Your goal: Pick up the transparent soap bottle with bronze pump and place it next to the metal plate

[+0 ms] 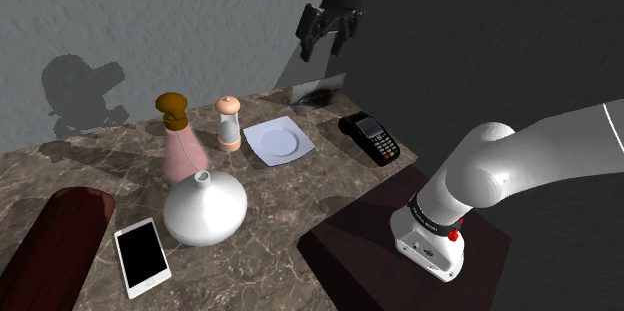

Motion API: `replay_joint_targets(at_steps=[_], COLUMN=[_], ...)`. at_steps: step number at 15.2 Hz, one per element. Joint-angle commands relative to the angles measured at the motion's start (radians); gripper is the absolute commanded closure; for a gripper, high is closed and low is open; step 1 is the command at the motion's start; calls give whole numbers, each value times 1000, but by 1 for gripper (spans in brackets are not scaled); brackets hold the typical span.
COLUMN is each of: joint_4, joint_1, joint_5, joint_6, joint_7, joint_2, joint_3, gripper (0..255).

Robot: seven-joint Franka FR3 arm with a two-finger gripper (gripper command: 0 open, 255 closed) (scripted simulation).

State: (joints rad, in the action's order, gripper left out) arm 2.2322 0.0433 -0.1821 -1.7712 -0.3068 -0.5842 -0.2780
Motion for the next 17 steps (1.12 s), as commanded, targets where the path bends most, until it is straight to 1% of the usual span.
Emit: replay_joint_targets(at_steps=[1,5,9,12,14,17], joint_4=[-24,-92,-181,-261,-322,-426], joint_1=[4,3,0,2,10,39], joint_5=[-4,10,55,113,164,255], joint_6=[-28,-80,-121,-143,-150,-148], joint_7=[-52,-153,-264,-357,-423,-523], joint_2=[51,171,309,426,511,649], joint_3=[-47,-135,-222,-283,-319,-358], gripper=[0,0,0,0,0,0])
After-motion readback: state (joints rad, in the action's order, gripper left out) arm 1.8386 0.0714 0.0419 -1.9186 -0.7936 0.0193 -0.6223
